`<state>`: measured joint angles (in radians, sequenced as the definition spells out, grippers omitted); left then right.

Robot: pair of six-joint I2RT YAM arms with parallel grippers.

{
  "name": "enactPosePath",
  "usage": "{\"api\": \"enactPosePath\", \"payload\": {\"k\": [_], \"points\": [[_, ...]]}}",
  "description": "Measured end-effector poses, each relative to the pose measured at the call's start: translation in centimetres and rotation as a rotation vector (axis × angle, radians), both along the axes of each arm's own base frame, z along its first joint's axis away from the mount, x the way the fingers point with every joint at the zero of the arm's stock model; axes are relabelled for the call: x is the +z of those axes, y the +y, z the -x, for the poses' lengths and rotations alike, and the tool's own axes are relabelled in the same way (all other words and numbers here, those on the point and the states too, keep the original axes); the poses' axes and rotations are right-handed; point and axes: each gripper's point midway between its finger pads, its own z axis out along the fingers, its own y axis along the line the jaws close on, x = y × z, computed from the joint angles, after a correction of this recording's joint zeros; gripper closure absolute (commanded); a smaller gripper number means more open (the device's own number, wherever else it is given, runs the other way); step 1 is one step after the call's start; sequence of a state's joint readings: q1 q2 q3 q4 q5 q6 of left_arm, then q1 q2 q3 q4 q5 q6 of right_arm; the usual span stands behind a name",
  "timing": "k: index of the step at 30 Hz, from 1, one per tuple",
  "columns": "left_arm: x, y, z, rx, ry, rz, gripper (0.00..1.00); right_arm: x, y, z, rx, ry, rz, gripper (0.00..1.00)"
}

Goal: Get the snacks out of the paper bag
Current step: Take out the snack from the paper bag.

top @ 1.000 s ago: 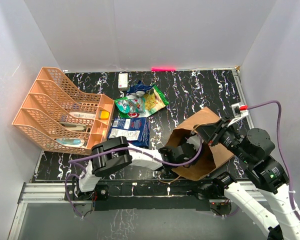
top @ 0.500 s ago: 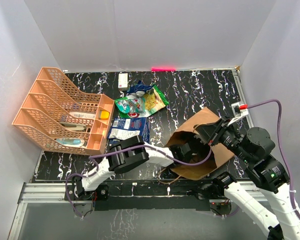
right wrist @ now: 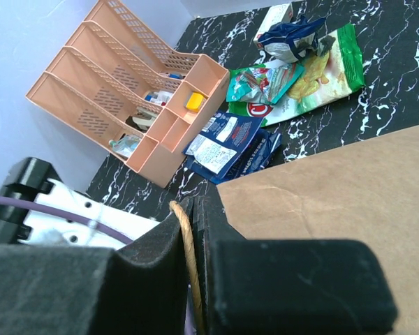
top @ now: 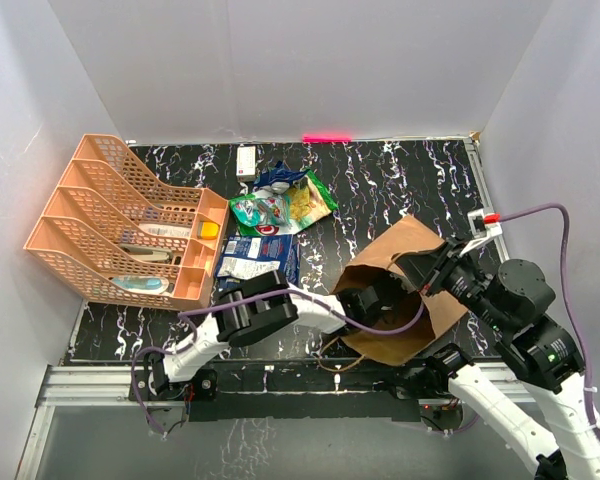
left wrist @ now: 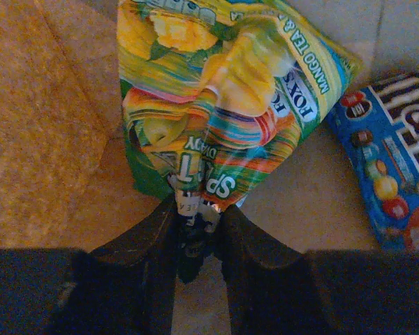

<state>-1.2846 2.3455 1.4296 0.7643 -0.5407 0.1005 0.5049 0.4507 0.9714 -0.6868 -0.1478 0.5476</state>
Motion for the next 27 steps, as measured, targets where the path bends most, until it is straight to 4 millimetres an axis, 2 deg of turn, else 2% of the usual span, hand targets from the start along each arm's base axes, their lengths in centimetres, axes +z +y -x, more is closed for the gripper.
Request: {"api": "enactPosePath", "payload": {"k": [4,9,16,23,27], "points": [[1.0,1.8,1.6,-0.04,0.07,-0.02,0.89,0.2,-0.6,0.2,-0.024,-0.014,-0.003,0.92],[3.3,4.3,4.2,-0.083,0.196,-0.002,0.93,0.1,-1.4,0.1,-0.062,-0.027,0.006,0.92],[6.8,7.2,8.3,-0.166,0.377,0.08,0.93,-0.3,-2.1,0.1,-0.097,-0.037,0.014,0.92],[8.2,10.4,13.0,-0.278,0.554,0.1,0.93,-0.7,-2.4,-0.1,-0.12,-0.032,0.02,0.92],[10.3,12.9,15.2,-0.343,0.6,0.115,0.94,-1.1,-2.7,-0.1,-0.132,-0.024,0.03,0.92]]}}
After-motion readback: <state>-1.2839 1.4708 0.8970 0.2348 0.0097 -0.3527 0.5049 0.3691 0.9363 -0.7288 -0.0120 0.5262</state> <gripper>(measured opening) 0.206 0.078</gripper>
